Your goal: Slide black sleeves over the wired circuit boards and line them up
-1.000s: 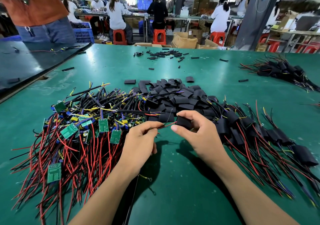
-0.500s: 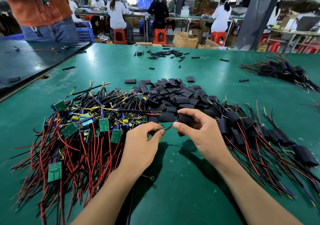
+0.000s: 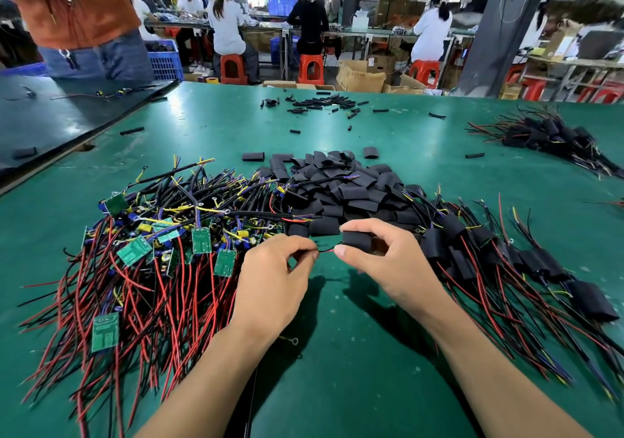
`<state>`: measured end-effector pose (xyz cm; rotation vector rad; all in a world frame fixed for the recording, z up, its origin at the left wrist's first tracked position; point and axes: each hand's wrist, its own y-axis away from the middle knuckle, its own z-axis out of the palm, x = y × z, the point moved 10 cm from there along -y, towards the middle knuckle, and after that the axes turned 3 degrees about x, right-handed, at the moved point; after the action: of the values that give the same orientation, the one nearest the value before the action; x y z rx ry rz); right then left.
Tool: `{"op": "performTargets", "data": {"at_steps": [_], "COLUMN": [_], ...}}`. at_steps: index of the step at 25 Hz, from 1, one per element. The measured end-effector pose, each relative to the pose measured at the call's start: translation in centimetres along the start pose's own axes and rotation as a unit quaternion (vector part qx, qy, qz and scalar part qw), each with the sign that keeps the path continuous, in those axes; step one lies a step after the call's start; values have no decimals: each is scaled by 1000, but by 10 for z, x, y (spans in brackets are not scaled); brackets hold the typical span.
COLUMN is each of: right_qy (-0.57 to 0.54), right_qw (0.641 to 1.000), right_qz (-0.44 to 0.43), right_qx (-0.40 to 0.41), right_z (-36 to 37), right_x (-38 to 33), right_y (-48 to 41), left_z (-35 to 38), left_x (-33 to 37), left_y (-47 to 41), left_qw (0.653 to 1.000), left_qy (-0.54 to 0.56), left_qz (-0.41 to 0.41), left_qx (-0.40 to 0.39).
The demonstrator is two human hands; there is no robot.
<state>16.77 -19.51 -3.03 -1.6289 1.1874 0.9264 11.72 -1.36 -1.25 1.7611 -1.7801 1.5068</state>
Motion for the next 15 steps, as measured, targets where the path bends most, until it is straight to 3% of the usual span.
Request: {"op": "performTargets", "data": {"at_steps": [5,15], "right_qy": [-18,-127], "right_qw": [998,991], "right_qz": [13,30], "right_qx": [-52,20], "right_z": [15,-2], "right_x": [3,9], "right_y": [3,-5], "left_z": [-1,1], "left_x": [5,3], "left_y": [1,2], "left_qw": [999,997], "left_qy": [38,76], "left_qz": [7,-20], "left_qx": [6,-3]}}
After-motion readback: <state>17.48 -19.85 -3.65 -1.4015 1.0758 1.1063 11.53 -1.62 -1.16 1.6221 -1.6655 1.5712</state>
